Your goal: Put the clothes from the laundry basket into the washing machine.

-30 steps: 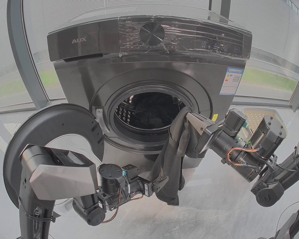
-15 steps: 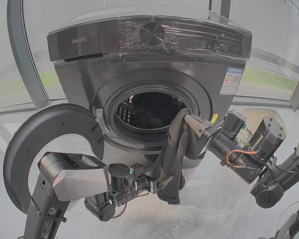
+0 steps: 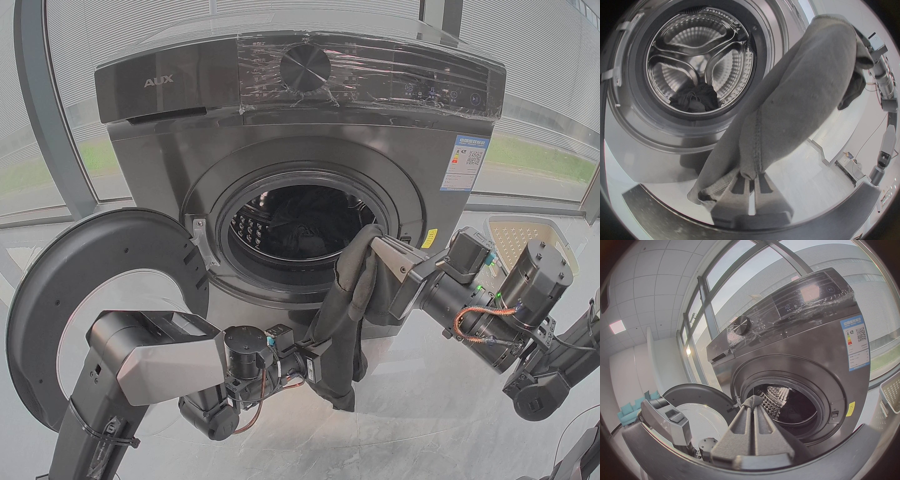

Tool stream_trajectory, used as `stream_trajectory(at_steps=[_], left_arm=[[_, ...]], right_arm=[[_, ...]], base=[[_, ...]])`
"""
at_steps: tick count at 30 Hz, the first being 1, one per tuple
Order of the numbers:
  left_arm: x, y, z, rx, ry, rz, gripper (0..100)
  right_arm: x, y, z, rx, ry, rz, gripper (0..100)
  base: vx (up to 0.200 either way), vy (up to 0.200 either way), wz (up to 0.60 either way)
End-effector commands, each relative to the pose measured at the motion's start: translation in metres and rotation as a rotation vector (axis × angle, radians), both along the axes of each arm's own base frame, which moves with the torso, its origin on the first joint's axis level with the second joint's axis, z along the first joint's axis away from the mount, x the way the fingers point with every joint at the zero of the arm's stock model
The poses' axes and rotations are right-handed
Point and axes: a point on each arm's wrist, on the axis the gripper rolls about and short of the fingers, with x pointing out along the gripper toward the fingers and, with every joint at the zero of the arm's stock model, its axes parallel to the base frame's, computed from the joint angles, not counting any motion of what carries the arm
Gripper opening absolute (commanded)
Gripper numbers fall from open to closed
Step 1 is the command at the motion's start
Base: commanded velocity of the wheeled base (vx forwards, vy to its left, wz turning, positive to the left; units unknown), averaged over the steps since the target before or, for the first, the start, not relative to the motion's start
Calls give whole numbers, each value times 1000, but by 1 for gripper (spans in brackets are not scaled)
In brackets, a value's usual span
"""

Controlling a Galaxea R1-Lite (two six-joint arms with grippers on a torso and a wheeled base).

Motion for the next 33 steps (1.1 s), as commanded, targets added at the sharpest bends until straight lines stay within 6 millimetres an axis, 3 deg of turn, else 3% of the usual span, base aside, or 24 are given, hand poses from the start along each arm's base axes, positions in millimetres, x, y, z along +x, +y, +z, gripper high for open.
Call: stream_trajectory(at_steps=[1,4,5,7,10,13,19,20,28,33], left_arm=[[-2,3,24,-25,-41,11,0],[-13,13,48,-31,-63,16,0],[-13,13,48,-31,-63,16,0],[-23,21,72,-41,-91,23,0],[-34,29,91,-41,-129,37,0],[-46,34,114,-43,-191,35,0],[-58,36,128,-28,-241,37,0],[-60,36,130,-22,-253,41,0],[-68,32,134,-17,-267,21,0],[-71,31,135,-17,-268,12,0]], right_arm=[[4,-9,-5,-18,19,-32,0],[15,-27,-14,-43,48,-105,0],[15,-27,-14,-43,48,-105,0],[27,-47,-27,-72,92,-184,0],[31,-63,-41,-106,142,-235,0],[24,-73,-60,-164,209,-246,0],[6,-73,-78,-220,282,-198,0],[2,-72,-81,-230,295,-188,100],[-20,-64,-106,-314,398,-111,100],[-21,-46,-106,-317,370,2,100]], base=[[0,0,0],[0,0,0],[0,0,0],[0,0,0],[0,0,0],[0,0,0],[0,0,0],[0,0,0],[0,0,0],[0,0,0]])
